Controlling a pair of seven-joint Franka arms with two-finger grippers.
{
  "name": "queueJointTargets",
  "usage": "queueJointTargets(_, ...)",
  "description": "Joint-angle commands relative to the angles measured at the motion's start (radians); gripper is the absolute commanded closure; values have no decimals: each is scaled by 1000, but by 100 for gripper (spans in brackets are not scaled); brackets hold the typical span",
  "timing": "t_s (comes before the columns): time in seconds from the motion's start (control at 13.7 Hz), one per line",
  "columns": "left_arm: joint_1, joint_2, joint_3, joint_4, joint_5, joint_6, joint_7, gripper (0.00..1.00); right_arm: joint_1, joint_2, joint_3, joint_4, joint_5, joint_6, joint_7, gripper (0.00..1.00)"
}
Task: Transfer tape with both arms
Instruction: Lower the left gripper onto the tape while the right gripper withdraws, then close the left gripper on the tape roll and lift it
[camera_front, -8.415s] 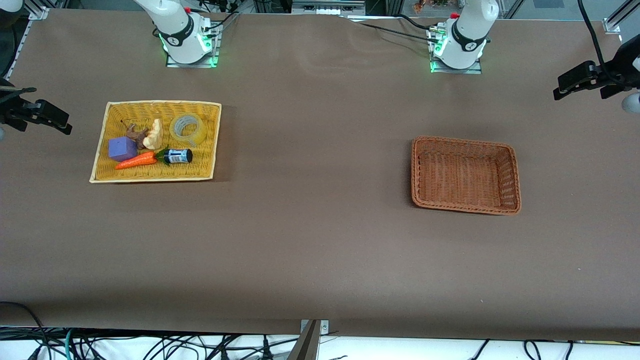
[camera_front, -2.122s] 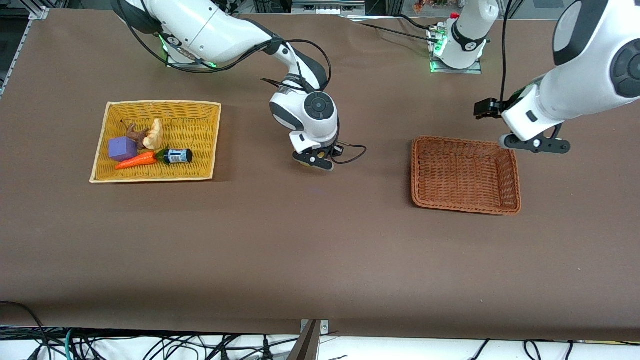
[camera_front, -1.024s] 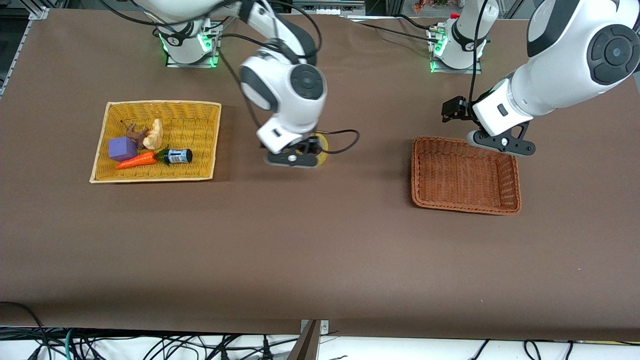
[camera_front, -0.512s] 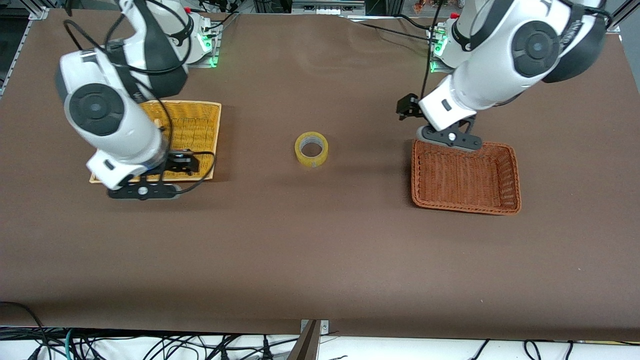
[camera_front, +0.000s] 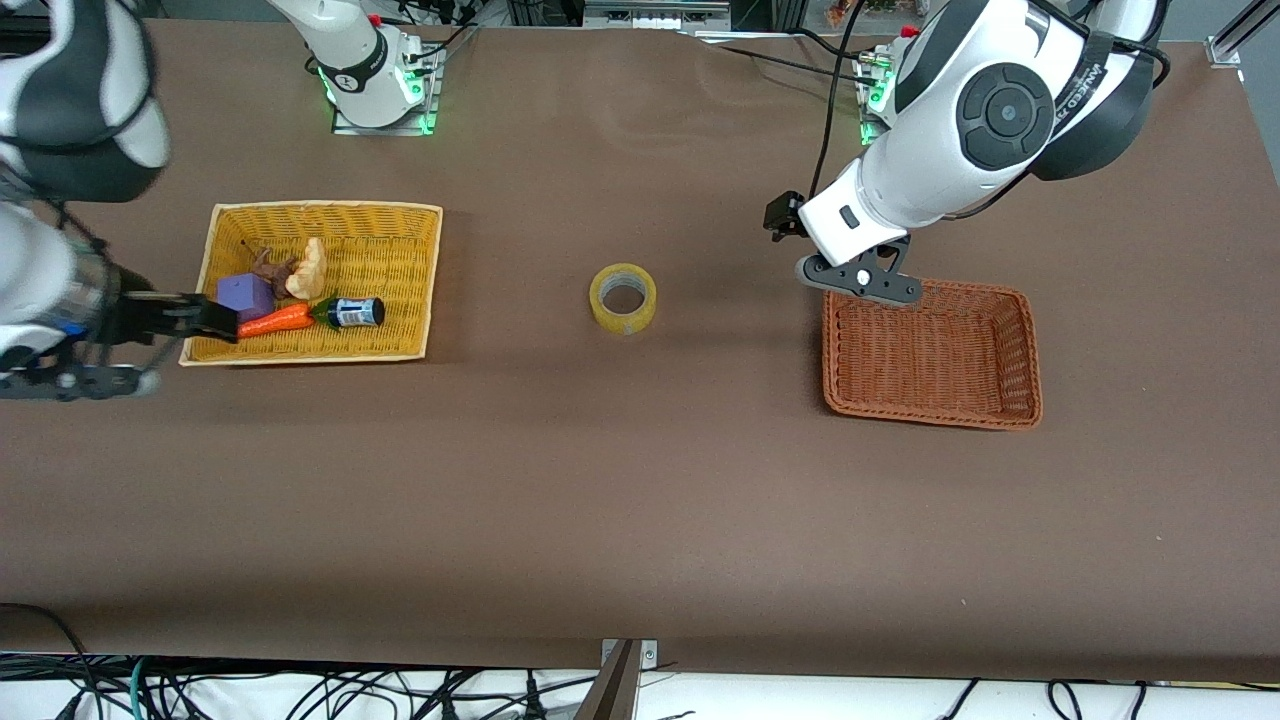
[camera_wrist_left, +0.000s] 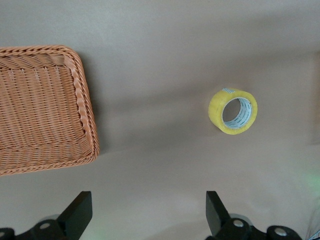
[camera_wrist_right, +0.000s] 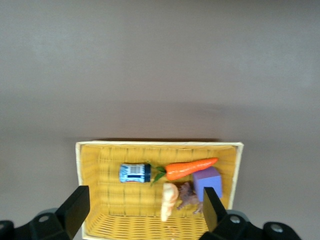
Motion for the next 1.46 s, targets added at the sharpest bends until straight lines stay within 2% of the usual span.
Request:
queueJointTargets(0.0, -34, 53, 9, 22, -15, 31, -15, 0, 9, -50, -31, -27, 19, 6, -21, 0)
queueJointTargets(0.29, -105, 151, 11, 22, -3, 128, -130, 0, 1, -156, -41, -97, 14, 49, -24, 0)
queueJointTargets(0.59, -180, 287, 11, 12, 0, 295, -132, 0, -20, -321, -44, -275, 20, 75, -19, 0)
queueJointTargets(0.66, -209, 319, 11, 6, 0, 347, -144, 0, -28, -335, -38, -298, 19, 78, -22, 0)
queueJointTargets(0.88, -295, 436, 12, 0, 0, 511, -253, 0, -39, -320, -18, -288, 17, 74, -36, 0)
queueJointTargets(1.1, -338, 481, 12, 0, 6, 530, -298, 0, -36, -279, -18, -229, 16, 44, -38, 0)
queueJointTargets(1.24, -373, 531, 15, -1, 10, 611, -319, 3, -36, -274, -18, -219, 17, 41, -39, 0)
queueJointTargets(1.32, -381, 542, 15, 0, 10, 642, -328, 26, -33, -273, -16, -220, 17, 40, -39, 0)
queueJointTargets(1.39, -380, 544, 15, 0, 10, 644, -328, 65, -28, -273, -13, -220, 17, 40, -38, 0)
